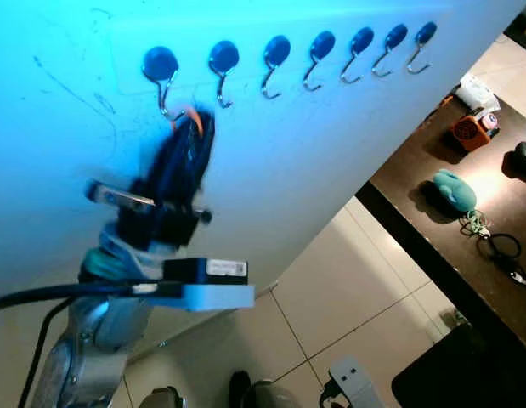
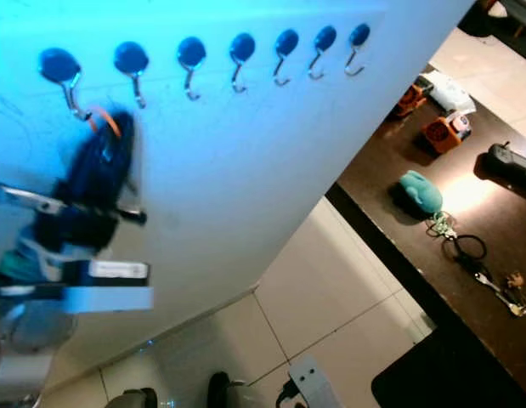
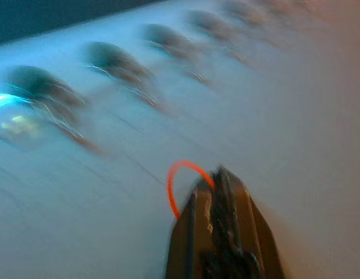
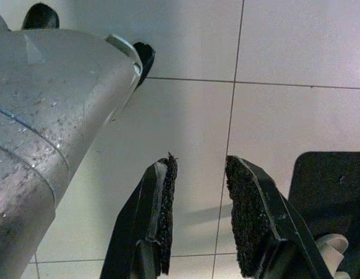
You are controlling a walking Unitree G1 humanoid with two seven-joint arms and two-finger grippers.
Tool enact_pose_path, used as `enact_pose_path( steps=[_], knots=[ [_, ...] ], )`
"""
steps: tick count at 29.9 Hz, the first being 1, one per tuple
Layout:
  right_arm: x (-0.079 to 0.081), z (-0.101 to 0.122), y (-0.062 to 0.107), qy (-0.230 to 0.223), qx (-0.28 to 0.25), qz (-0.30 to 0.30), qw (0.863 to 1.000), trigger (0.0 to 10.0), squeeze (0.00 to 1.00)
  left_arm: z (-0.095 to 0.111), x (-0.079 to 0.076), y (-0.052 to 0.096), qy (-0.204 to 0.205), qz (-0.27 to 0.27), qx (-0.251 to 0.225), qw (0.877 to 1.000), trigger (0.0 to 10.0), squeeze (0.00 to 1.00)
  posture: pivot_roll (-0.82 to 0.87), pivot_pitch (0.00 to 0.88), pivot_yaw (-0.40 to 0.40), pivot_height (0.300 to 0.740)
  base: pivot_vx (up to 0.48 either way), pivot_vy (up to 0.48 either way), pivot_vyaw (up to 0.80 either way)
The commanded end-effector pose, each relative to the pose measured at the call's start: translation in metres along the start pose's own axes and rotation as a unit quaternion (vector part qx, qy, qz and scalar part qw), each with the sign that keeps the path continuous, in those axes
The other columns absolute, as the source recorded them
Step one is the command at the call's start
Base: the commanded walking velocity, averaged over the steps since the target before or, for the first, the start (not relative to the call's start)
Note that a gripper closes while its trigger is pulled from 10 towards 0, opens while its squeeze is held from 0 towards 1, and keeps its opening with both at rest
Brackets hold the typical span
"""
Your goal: Hang keys on a hook
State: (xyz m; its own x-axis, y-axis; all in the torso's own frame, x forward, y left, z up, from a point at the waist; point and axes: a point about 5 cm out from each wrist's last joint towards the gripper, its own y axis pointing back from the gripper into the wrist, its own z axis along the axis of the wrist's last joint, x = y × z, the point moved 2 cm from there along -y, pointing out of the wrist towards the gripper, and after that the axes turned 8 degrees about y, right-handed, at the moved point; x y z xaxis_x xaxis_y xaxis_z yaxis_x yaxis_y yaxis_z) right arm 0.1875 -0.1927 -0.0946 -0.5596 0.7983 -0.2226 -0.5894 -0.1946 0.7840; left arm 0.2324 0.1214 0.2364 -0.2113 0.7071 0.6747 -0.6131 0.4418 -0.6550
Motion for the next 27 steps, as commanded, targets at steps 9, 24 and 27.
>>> enact_pose_path(
  steps=[9, 24, 27],
  knots=[
    [0.005, -0.018, 0.006, -0.003, 0.027, 0.004, 1.0, 10.0, 0.0, -0.024, -0.059, 0.105, -0.024, -0.211, 0.023, 0.977, 10.0, 0.0, 0.0, 0.164, -0.129, 0.74, 0.0, 0.0, 0.0],
    [0.0, -0.018, 0.007, -0.001, 0.026, -0.002, 1.0, 10.0, 0.0, -0.096, -0.115, 0.282, 0.146, -0.458, 0.481, 0.733, 10.0, 0.0, -0.02, 0.147, -0.127, 0.74, 0.0, 0.0, 0.0],
    [-0.001, -0.017, 0.006, -0.004, 0.025, -0.005, 1.0, 10.0, 0.0, -0.112, -0.122, 0.291, 0.205, -0.331, 0.614, 0.686, 10.0, 0.0, -0.03, 0.134, -0.129, 0.74, 0.0, 0.0, 0.0]
  ],
)
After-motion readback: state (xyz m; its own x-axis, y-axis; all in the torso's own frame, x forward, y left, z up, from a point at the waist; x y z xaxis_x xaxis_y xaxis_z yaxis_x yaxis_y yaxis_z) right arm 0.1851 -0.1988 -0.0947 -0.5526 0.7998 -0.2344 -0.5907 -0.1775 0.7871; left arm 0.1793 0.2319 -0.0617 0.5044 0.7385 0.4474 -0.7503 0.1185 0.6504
